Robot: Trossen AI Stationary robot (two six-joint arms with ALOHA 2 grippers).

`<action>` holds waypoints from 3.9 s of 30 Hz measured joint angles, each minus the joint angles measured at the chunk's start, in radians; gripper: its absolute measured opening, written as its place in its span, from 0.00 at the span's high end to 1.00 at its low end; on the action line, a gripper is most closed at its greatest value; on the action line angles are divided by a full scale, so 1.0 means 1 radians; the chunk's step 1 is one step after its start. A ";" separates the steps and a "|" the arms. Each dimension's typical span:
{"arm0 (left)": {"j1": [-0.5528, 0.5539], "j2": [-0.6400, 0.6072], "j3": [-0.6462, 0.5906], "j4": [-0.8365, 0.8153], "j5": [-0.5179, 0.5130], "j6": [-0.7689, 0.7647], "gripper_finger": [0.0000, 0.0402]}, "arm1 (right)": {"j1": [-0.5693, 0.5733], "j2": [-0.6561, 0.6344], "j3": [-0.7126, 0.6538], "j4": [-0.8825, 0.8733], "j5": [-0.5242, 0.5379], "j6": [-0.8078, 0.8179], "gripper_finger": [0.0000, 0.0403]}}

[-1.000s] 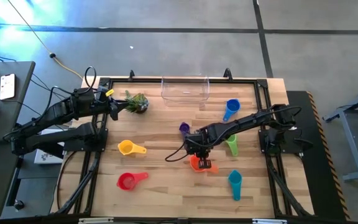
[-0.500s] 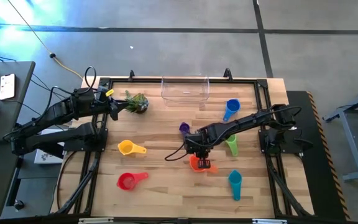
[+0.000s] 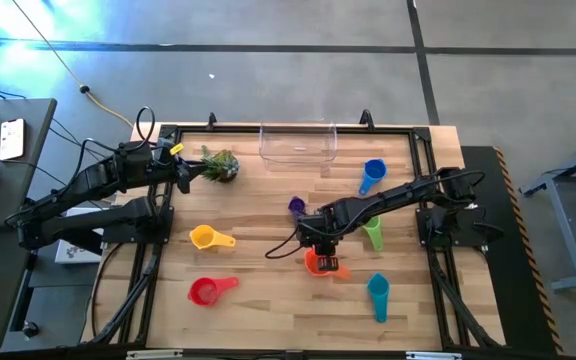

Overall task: Nest measuring cups in basket
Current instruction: Adjust the orange measuring cup, then stack the red measuring cup on top of the orange measuring cup

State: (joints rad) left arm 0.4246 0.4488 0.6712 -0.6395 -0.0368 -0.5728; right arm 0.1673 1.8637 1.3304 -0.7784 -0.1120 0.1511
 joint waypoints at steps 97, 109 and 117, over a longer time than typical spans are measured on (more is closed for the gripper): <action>-0.955 0.624 0.238 -0.400 0.114 -0.425 0.79 | 0.066 -0.001 0.326 -0.160 0.198 0.406 0.72; -1.047 0.863 0.238 -0.317 0.078 -0.473 0.79 | 0.066 -0.001 0.326 -0.165 0.198 0.363 0.72; -1.106 0.959 0.237 -0.273 0.076 -0.439 0.79 | 0.067 -0.001 0.326 -0.168 0.198 0.363 0.72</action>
State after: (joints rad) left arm -0.6812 1.4076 0.9085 -0.9125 0.0391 -1.0119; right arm 0.2344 1.8629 1.6562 -0.9465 0.0864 0.5144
